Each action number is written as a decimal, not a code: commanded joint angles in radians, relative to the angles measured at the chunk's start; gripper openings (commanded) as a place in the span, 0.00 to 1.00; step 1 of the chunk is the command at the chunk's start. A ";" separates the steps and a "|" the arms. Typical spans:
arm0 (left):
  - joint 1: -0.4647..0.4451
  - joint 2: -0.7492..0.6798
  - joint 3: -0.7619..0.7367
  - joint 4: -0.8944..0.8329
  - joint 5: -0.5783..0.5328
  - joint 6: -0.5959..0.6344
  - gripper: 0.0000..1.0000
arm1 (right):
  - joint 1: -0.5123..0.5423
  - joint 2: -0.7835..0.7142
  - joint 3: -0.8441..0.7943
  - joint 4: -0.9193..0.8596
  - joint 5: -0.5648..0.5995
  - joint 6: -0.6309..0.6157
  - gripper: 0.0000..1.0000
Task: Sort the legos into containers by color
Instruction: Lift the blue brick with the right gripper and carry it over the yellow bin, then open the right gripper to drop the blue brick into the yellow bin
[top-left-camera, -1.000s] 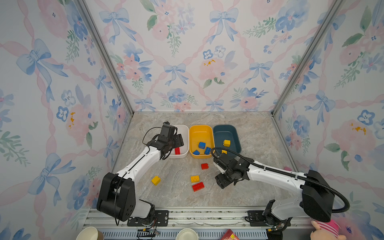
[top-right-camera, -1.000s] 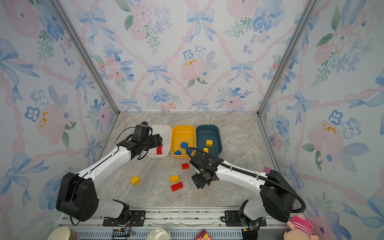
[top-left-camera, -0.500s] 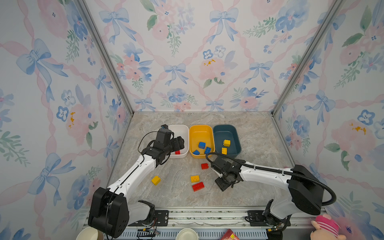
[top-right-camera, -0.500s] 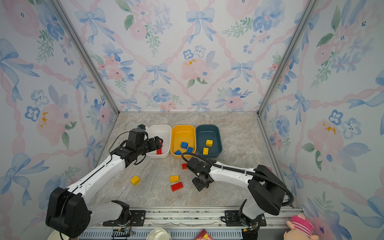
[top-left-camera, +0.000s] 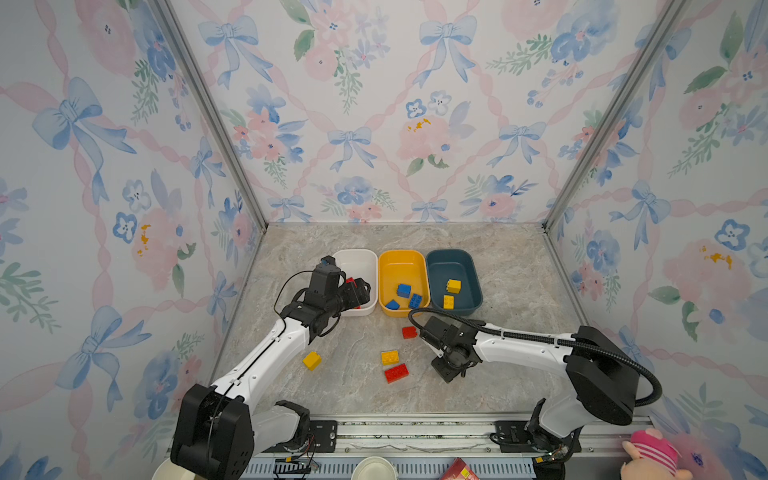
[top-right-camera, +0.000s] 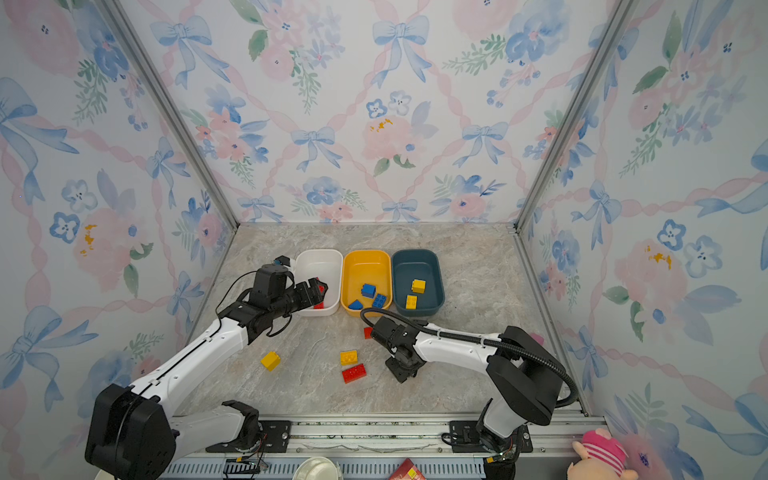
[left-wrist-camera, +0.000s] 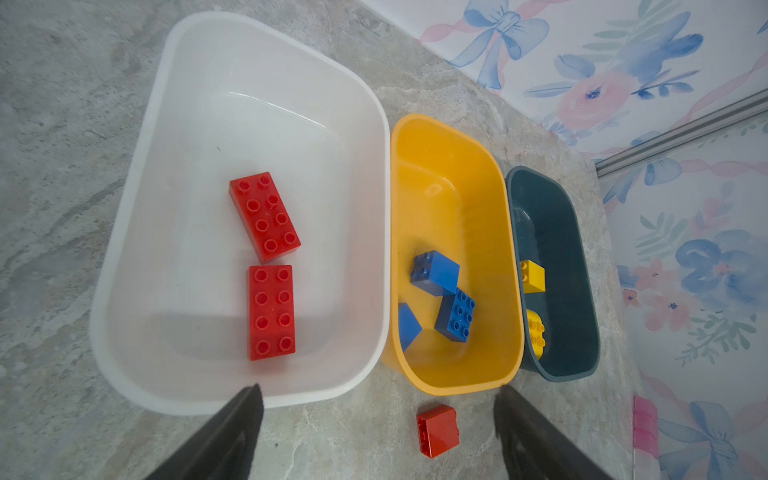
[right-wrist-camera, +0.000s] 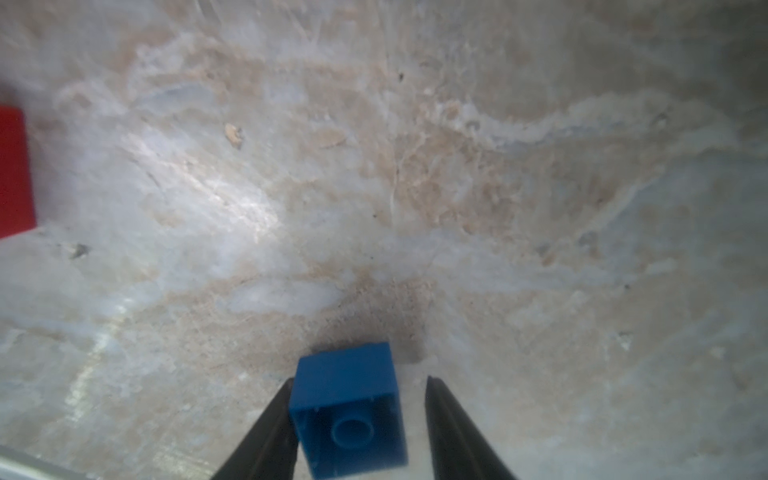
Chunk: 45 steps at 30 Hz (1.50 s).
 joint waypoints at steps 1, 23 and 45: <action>-0.003 -0.022 -0.009 0.014 0.014 -0.014 0.89 | 0.016 0.019 0.017 -0.026 0.023 -0.002 0.47; -0.003 -0.068 -0.054 0.021 0.035 -0.028 0.92 | -0.064 -0.133 0.173 -0.093 0.039 0.045 0.27; -0.011 -0.154 -0.182 0.049 0.072 -0.046 0.93 | -0.288 0.357 0.732 0.063 0.003 -0.040 0.26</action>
